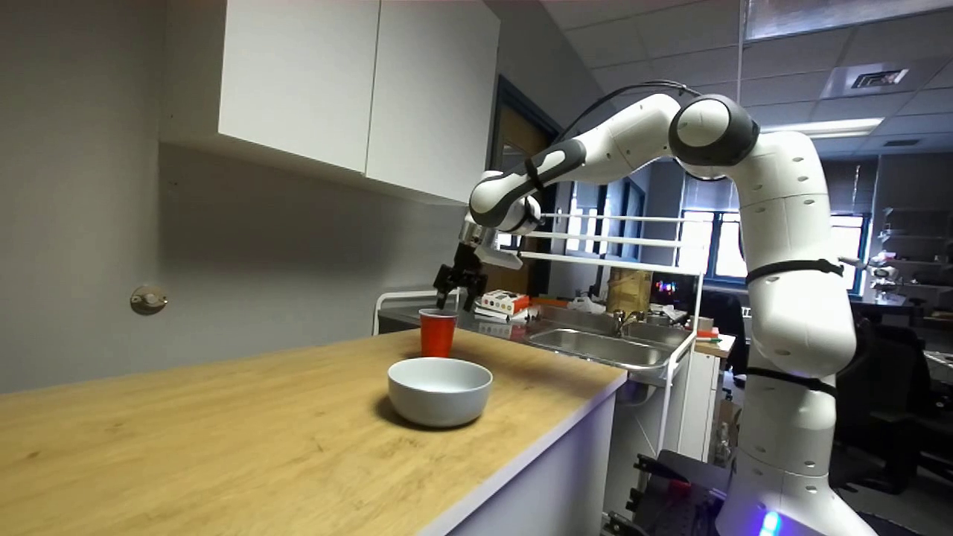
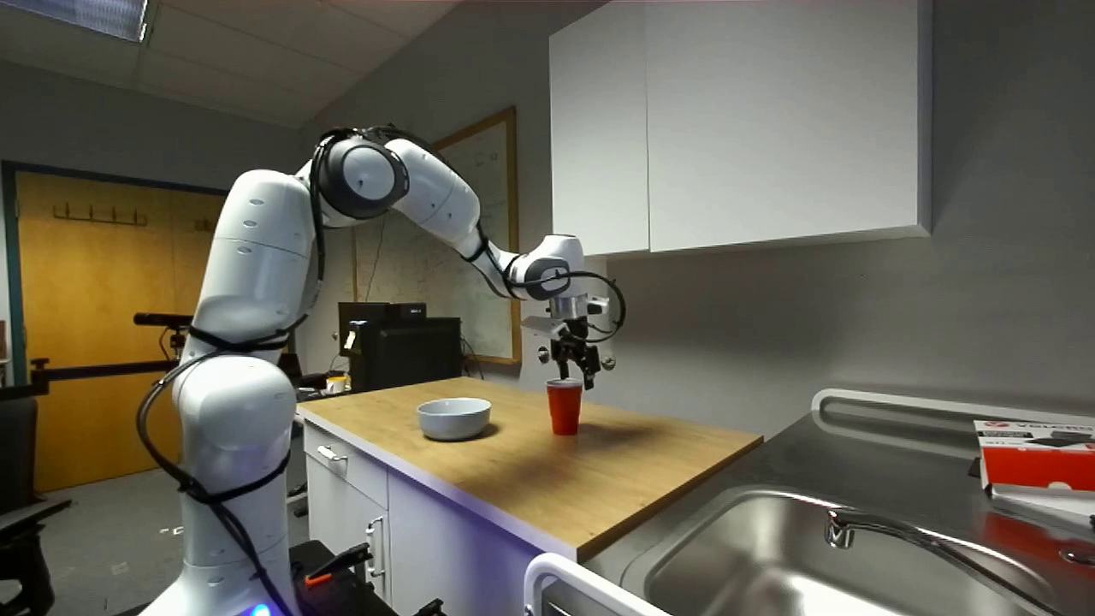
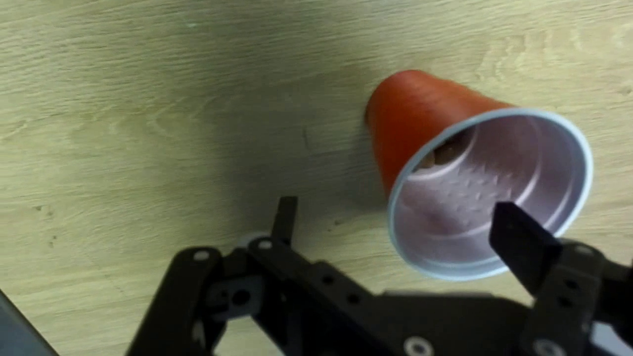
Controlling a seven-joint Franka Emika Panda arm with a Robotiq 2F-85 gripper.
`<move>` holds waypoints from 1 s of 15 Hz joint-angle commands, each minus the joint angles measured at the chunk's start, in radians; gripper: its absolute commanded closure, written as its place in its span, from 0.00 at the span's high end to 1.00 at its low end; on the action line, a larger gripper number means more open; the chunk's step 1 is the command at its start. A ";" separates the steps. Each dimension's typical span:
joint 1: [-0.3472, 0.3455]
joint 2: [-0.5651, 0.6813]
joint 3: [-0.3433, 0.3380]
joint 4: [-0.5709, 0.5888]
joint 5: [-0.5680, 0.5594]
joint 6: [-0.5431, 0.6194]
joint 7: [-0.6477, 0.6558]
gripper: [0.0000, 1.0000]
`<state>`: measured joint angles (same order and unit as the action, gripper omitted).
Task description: Pour the contents of the cup into the bowl
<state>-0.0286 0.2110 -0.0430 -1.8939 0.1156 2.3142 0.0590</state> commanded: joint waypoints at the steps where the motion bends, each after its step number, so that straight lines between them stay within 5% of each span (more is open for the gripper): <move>1: -0.023 0.066 -0.008 0.085 -0.003 -0.065 0.000 1.00; 3: -0.034 0.084 -0.008 0.095 0.004 -0.081 -0.005 1.00; 4: -0.038 0.093 -0.009 0.100 0.002 -0.086 -0.006 0.75; 5: -0.041 0.099 -0.010 0.101 0.000 -0.093 -0.003 0.75; 11: -0.050 0.117 -0.010 0.113 0.005 -0.123 0.002 0.27; 15: -0.043 0.109 -0.011 0.107 -0.004 -0.130 0.017 0.06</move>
<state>-0.0747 0.3185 -0.0522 -1.8133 0.1167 2.2213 0.0598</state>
